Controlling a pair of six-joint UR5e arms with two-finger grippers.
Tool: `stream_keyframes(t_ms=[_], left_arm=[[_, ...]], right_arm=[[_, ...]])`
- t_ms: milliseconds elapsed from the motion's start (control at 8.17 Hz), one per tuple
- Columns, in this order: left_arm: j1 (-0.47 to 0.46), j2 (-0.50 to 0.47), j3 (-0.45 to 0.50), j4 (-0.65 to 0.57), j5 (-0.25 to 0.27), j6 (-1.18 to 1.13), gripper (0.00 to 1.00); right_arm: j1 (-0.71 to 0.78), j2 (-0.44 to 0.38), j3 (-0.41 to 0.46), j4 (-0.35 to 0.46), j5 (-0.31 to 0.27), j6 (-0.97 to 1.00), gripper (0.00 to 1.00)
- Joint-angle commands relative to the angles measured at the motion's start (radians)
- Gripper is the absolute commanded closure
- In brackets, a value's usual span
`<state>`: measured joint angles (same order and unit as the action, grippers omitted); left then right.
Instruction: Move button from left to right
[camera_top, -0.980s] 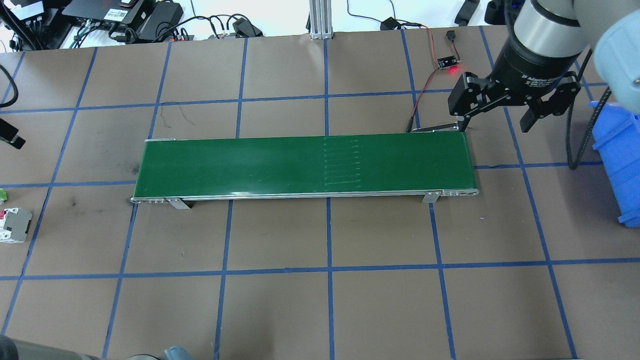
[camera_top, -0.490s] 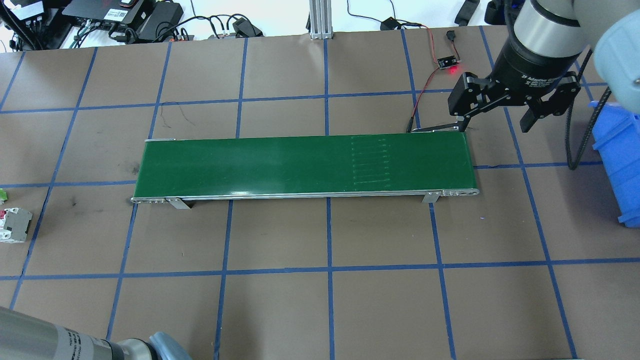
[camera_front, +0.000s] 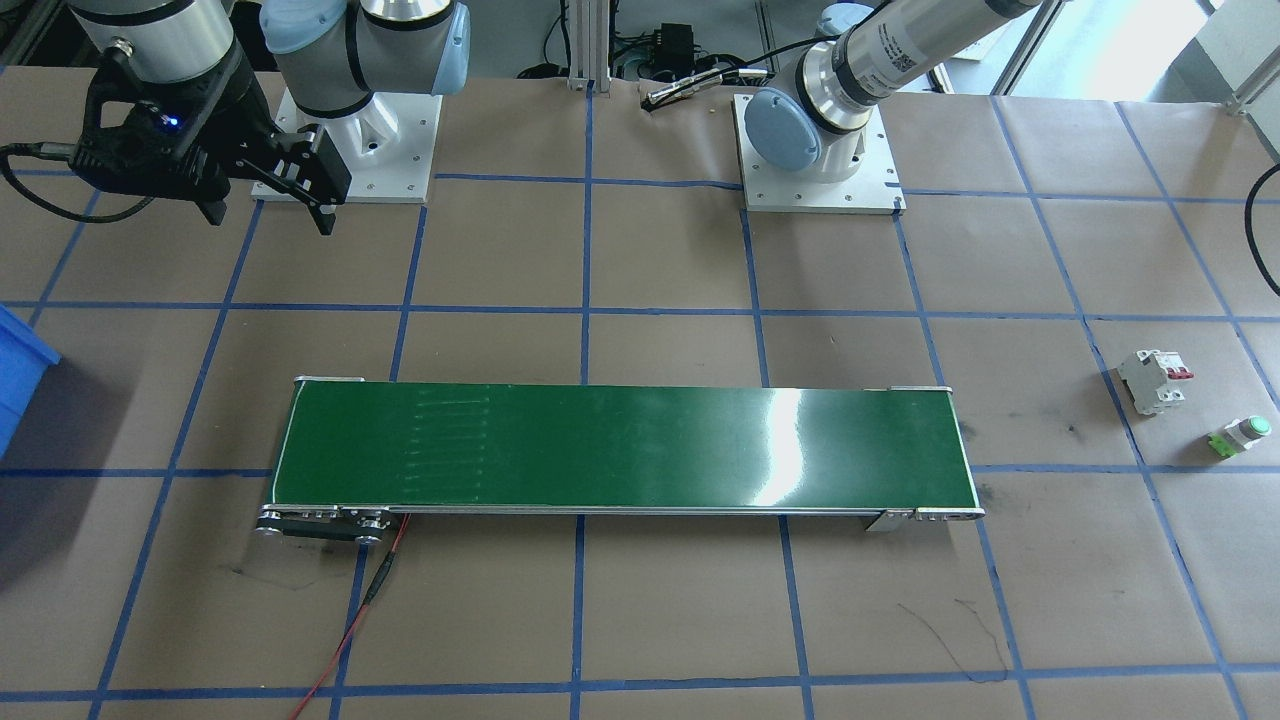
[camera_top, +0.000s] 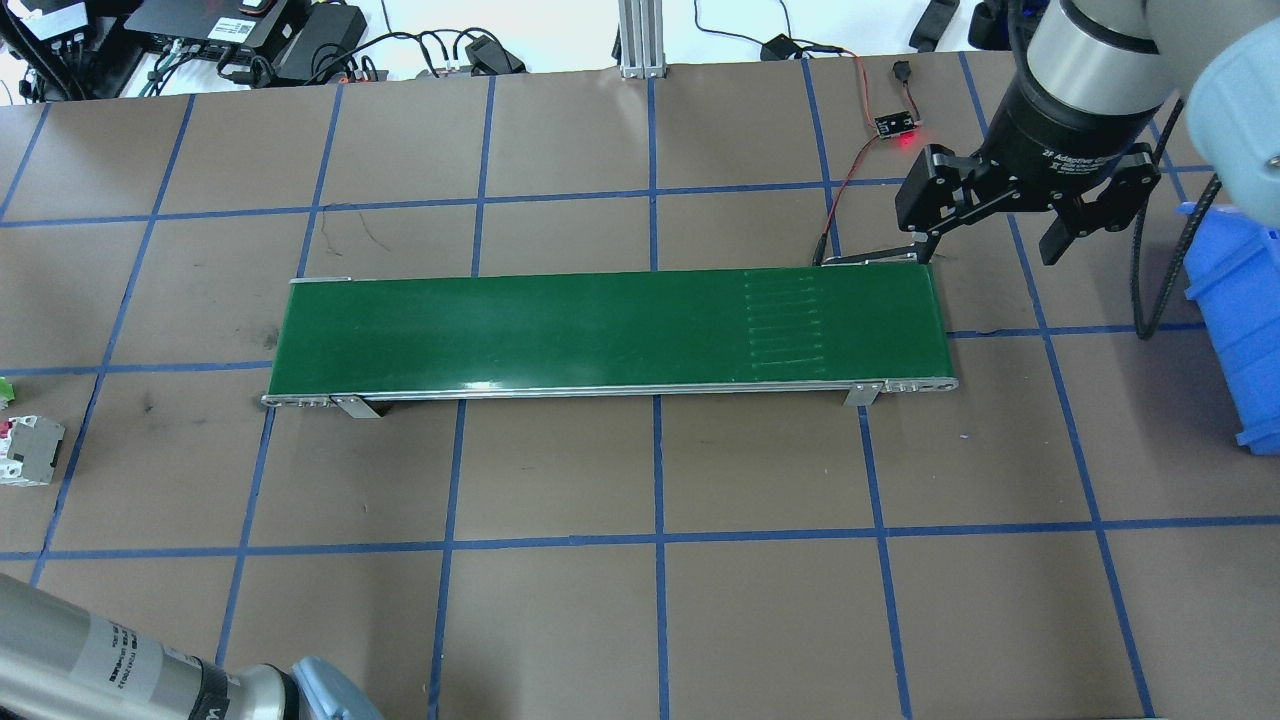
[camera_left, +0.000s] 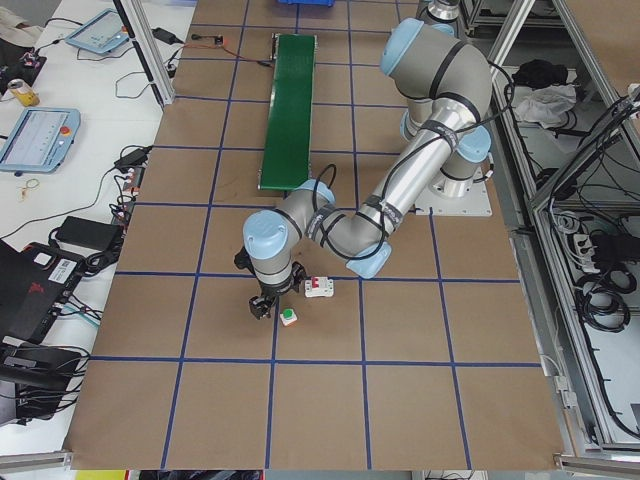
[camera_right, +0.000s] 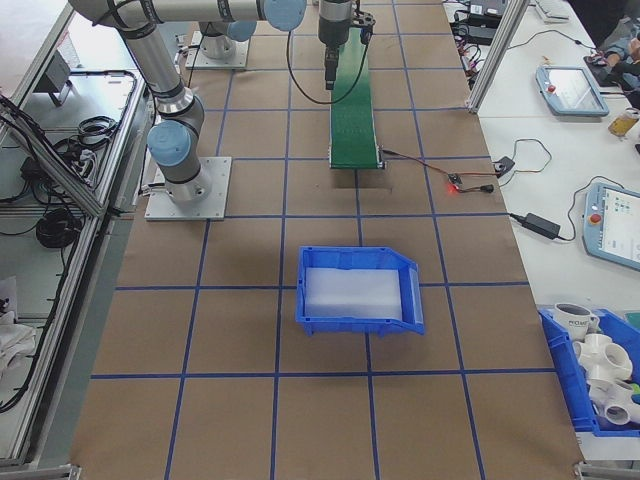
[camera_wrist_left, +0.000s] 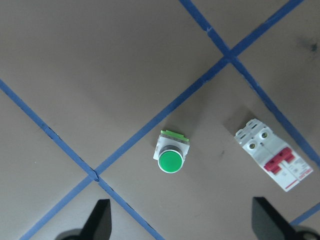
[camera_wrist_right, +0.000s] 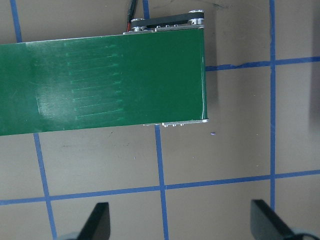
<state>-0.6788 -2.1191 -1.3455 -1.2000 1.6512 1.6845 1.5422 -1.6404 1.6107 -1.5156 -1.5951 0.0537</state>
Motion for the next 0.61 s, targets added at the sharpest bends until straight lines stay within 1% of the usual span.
stream_keyframes(t_ms=[0,490], left_arm=[[0.004,-0.080,0.036,0.002,-0.001,0.124,0.00],[0.004,-0.159,0.036,0.003,0.005,0.141,0.00]], right_arm=[[0.001,0.001,0.000,0.000,0.000,0.000,0.00],[0.001,0.001,0.000,0.000,0.001,0.002,0.00]])
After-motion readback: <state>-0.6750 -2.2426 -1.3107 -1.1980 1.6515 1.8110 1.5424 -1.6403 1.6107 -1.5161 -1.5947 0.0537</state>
